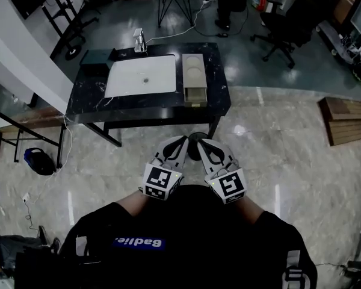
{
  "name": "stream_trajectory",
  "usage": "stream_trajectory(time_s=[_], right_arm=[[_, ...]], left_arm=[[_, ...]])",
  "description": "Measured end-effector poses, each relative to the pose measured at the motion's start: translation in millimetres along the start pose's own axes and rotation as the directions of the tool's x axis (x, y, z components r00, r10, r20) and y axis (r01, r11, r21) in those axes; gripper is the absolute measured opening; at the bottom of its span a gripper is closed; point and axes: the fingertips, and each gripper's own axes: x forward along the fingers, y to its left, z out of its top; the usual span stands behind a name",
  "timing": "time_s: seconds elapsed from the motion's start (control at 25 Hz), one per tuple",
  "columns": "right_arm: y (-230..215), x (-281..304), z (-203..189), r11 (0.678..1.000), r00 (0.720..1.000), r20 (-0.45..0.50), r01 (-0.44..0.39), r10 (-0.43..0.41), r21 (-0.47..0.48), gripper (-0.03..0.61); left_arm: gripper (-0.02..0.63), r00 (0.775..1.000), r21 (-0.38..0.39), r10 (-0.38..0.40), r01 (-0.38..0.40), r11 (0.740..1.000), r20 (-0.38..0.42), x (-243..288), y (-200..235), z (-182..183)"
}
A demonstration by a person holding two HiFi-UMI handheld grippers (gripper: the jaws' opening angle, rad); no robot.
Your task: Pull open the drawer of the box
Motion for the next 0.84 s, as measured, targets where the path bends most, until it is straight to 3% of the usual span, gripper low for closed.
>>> stream_trajectory(time_s=[0.84], right_arm=[[11.6,-6.6,-7.0,1.0,1.0,-0.012,0.004,-0.004,0.015,0.002]], left_arm=[[-0.008,1.0,0.006,-0.009,0.009,1.0,-0.005,-10.6,-6.2,-4.2]])
